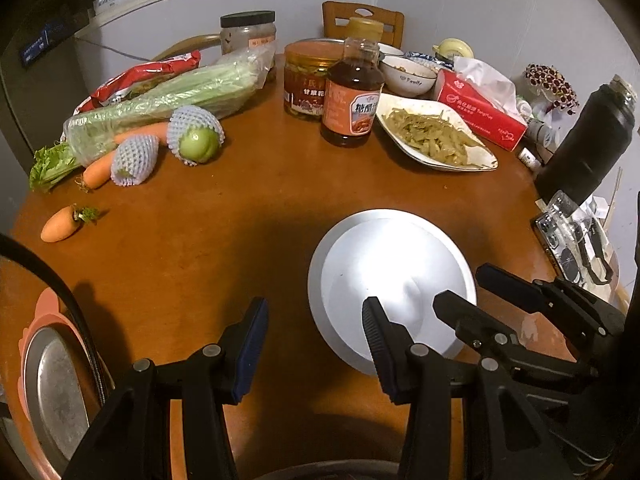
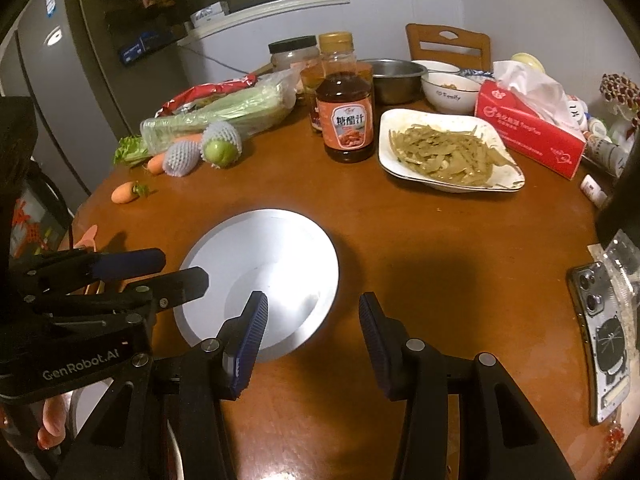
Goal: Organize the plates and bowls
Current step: 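Grasp the second white plate with the left tool and lift it, then carry the second white plate over the steel bowl with the left tool, then lower the white plate into the steel bowl and open the left tool, then grasp the rim of the steel bowl holding the plates with the left tool, then lift and carry the steel bowl stack with the left tool toward the grey tray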
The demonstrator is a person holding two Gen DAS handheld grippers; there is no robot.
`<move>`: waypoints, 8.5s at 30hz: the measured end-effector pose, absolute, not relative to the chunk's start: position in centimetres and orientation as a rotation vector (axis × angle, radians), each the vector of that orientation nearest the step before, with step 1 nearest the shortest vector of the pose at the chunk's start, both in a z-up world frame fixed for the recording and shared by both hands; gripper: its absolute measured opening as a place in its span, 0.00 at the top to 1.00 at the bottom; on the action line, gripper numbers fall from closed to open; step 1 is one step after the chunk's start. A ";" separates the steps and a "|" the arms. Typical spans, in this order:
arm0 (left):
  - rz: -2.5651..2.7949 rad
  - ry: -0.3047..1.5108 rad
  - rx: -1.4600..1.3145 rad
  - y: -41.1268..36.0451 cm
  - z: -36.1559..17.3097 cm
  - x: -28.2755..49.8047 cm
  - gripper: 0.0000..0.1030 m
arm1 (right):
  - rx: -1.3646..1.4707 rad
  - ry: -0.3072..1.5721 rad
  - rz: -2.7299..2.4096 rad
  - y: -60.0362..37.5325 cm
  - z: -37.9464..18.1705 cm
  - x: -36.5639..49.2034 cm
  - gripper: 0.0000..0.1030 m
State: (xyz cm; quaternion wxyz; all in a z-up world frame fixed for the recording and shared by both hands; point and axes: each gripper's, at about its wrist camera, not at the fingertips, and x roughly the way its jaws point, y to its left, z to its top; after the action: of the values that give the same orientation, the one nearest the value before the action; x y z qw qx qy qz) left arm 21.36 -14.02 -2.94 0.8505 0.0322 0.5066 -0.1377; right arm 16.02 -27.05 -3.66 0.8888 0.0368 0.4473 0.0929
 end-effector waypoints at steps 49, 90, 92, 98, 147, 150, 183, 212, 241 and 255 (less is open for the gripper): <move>-0.353 1.020 0.037 -12.8 -0.2 18.3 0.63 | 0.051 0.858 0.284 -24.8 -1.1 13.5 0.75; -0.311 0.893 0.006 -7.4 1.5 4.9 0.63 | -0.014 0.760 0.359 -19.6 0.7 1.1 0.74; -0.310 0.895 0.009 -7.3 1.3 4.7 0.63 | -0.015 0.764 0.360 -19.5 0.5 0.9 0.74; -0.307 0.907 0.012 -7.2 0.5 4.3 0.63 | -0.015 0.775 0.363 -19.5 -0.2 0.5 0.74; -0.277 0.963 0.034 -6.8 -1.7 3.9 0.62 | -0.077 0.828 0.336 -18.7 -2.1 0.2 0.66; -0.278 0.956 0.033 -6.7 -1.5 3.8 0.62 | -0.075 0.827 0.337 -18.7 -2.0 0.2 0.65; -0.232 0.956 -0.126 -2.8 -0.9 4.3 0.41 | 0.019 0.795 0.287 -21.2 -0.8 1.0 0.47; -0.243 1.087 -0.118 -4.5 -5.7 7.4 0.38 | 0.123 0.966 0.349 -20.2 -5.5 3.8 0.44; -0.276 1.065 -0.079 -5.3 -5.6 8.0 0.51 | 0.110 0.927 0.383 -20.1 -5.7 4.8 0.57; -0.264 1.054 -0.082 -5.1 -4.9 8.8 0.51 | 0.105 0.927 0.395 -20.0 -5.4 5.8 0.58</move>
State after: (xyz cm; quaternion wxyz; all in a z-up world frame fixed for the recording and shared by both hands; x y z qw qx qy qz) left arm 8.84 -5.09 -4.93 0.8552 -0.0391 0.5013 -0.1255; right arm 5.82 -20.00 -5.38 0.8744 0.0505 0.4439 0.1891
